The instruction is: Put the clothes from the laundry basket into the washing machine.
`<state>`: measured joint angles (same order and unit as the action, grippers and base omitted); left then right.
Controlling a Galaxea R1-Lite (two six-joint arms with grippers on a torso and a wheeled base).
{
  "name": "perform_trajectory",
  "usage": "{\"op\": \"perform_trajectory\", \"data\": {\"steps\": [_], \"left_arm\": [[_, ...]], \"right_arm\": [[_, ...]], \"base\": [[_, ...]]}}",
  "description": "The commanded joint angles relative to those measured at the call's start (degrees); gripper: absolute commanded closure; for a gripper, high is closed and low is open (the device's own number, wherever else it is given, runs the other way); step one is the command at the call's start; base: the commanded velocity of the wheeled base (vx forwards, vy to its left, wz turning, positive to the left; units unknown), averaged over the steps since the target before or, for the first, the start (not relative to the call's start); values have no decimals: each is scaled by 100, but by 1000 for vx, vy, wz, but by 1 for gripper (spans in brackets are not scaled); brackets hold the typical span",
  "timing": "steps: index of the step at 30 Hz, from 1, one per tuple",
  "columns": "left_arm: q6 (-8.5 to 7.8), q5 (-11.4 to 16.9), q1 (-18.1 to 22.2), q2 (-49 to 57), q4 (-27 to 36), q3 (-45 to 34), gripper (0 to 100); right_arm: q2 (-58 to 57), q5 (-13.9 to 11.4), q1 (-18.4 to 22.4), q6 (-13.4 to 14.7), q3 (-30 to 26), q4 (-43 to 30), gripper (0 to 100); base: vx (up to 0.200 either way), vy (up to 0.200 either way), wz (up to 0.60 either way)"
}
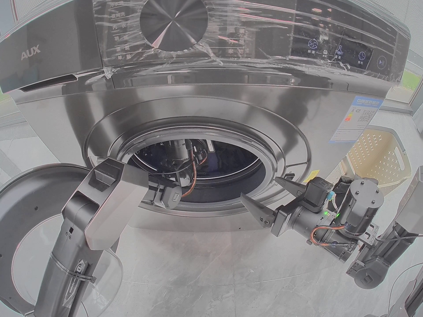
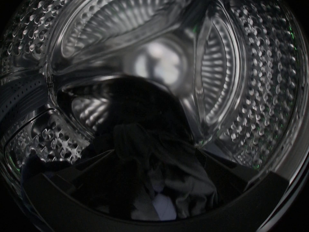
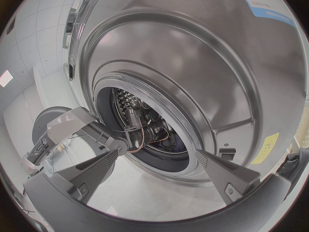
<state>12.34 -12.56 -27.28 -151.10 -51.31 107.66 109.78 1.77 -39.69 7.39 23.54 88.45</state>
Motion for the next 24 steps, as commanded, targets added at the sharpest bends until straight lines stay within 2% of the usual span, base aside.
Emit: {"op": "perform_trajectory", "data": {"steps": [1,2,3,5,6,10,14,19,20,21,24], "left_arm": [[-346,-1,-119,415,-169,-957,0],[-390,-1,-137,450,-248,-1036,0],[-531,16,-242,573,-512,-1361,0],[-618,43,-357,723,-714,-1678,0],[-671,78,-524,925,-863,-2082,0],[-724,192,-902,1531,-1267,-3348,0],[-908,386,-1209,2102,-1883,-4692,0],[-996,693,-1411,2849,-2823,-6389,0],[-1005,702,-1420,2902,-2867,-6476,0],[-1023,702,-1490,3280,-3078,-7004,0],[-1023,676,-1508,3966,-3210,-7812,0]], "right_arm": [[9,-1,-3,0,-25,-4,0],[9,-1,-3,0,-34,-4,0],[9,-1,-3,0,-51,-4,0],[9,-1,-12,0,-69,-4,0],[9,-1,-12,0,-86,-4,0],[-9,-27,-56,0,-209,-4,0],[-88,-54,-179,-18,-508,-4,0],[-352,-10,-496,-36,-798,-4,0],[-369,-10,-504,-36,-807,-4,0],[-475,17,-548,-36,-869,-4,0],[-607,34,-496,-27,-1080,-4,0]], "base": [[0,0,0],[0,0,0],[0,0,0],[0,0,0],[0,0,0],[0,0,0],[0,0,0],[0,0,0],[0,0,0],[0,0,0],[0,0,0]]}}
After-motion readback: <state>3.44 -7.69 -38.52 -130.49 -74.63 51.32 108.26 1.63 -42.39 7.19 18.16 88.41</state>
